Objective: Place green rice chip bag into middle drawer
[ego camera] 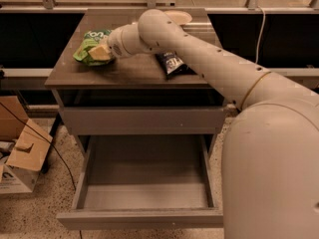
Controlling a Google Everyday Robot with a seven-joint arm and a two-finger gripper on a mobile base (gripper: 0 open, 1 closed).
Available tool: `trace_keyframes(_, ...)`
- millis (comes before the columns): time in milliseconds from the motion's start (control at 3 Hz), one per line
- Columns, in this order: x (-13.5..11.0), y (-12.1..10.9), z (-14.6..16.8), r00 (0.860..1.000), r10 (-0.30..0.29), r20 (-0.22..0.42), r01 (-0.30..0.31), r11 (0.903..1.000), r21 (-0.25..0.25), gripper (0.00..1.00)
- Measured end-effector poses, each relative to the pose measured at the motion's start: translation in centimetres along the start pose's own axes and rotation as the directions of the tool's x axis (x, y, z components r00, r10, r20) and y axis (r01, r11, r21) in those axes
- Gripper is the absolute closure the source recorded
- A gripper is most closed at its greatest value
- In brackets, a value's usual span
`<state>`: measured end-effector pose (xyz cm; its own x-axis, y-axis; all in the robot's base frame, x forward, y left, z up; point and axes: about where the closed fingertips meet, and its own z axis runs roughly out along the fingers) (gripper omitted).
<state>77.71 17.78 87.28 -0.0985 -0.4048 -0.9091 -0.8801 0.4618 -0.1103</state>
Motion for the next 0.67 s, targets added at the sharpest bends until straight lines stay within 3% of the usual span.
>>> trace_keyframes(333, -0.5, 0.9, -2.0, 1.000, -0.015, 0.020, 0.015, 0.9998, -0.010, 1.00)
trace_keyframes(667, -0.3, 3.2, -5.7, 0.997, -0.028, 0.072, 0.031, 0.9985, -0.046, 1.00)
